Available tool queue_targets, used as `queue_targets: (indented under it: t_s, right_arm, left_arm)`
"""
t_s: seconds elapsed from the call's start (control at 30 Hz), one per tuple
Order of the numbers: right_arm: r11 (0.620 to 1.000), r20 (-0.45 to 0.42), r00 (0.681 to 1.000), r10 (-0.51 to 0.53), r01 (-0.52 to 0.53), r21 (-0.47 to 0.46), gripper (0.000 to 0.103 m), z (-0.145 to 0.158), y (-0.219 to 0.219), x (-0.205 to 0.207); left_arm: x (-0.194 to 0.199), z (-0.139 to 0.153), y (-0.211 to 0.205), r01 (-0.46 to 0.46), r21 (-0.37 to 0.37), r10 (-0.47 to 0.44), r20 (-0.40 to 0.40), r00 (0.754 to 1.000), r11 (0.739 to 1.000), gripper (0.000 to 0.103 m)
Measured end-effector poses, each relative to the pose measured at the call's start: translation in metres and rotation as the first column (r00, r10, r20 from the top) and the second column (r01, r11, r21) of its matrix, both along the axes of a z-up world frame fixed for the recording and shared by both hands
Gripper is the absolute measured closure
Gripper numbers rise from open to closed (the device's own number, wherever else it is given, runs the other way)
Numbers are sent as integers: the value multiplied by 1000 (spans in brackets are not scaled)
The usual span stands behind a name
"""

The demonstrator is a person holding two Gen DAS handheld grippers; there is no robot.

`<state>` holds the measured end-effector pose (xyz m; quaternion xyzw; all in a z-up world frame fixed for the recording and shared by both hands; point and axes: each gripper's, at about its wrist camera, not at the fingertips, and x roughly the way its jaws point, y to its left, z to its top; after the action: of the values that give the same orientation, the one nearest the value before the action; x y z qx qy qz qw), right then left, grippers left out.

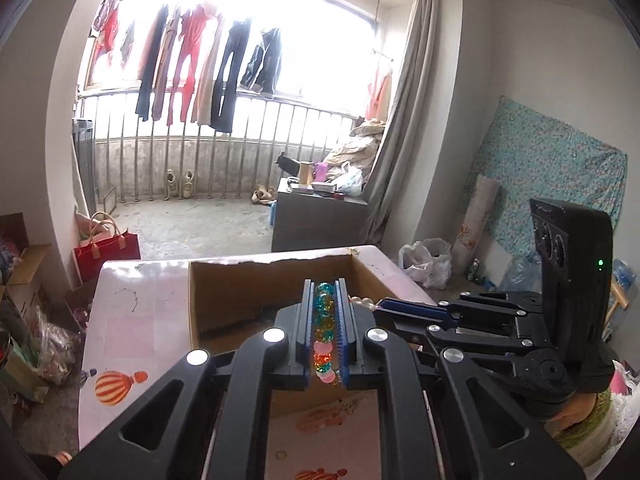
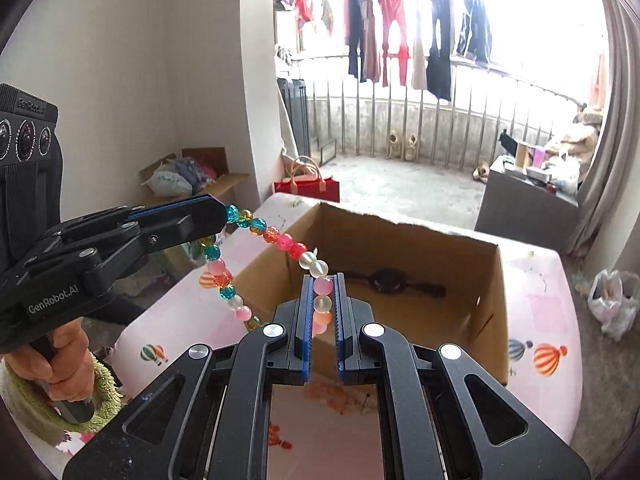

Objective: Organize jewelry
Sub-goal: 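Lift the bead bracelet with both tools and carry it over the box, then lower the bracelet into the box and open both tools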

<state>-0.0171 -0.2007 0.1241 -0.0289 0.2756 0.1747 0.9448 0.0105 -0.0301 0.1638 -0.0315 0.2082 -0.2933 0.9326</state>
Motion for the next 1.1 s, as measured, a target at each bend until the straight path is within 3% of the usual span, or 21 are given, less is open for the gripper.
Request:
queue_targets:
  t_s: [0.1, 0.23, 0.3, 0.43, 0.5, 0.7, 0.77, 0.8, 0.83, 1.0, 1.1]
  right_arm:
    - [1000, -24, 999, 29, -29, 12, 96, 12, -4, 37]
    - [995, -159, 984, 86, -77, 60, 96, -4, -13, 91]
    - [990, -249, 961, 121, -100, 97, 96, -21, -15, 113]
    - [979, -435, 880, 188, -131, 158, 96, -64, -11, 154]
    - [975, -519, 828, 212, -140, 174, 96, -83, -5, 172]
    - [974, -689, 688, 226, -152, 169, 91, -123, 20, 203]
    - [977, -673, 708, 214, -144, 159, 89, -122, 22, 207]
    - [977, -662, 718, 214, -144, 160, 86, -119, 22, 207]
    - [977, -648, 732, 212, -138, 165, 85, -114, 20, 206]
    - [980, -539, 822, 181, -108, 165, 79, -82, -6, 187]
    - [981, -413, 895, 166, -106, 165, 70, -52, -23, 152]
  left_arm:
    - [29, 14, 1, 16, 6, -16, -20, 1000, 1000, 94]
    - [83, 5, -1, 27, 31, -21, -166, 986, 999, 94]
    - [110, -13, -5, 23, 78, -1, -267, 964, 997, 94]
    - [146, -64, -12, 18, 162, 55, -435, 899, 987, 94]
    - [156, -84, -16, 9, 234, 104, -467, 878, 972, 93]
    - [179, -114, -14, 27, 329, 172, -563, 808, 944, 91]
    - [180, -114, -13, 37, 313, 158, -574, 803, 949, 82]
    - [179, -110, -12, 27, 309, 159, -560, 813, 951, 70]
    - [179, -104, -10, 13, 304, 161, -538, 827, 953, 66]
    - [163, -73, -3, -58, 276, 178, -432, 884, 959, 60]
    - [136, -49, 5, -97, 245, 179, -340, 923, 965, 51]
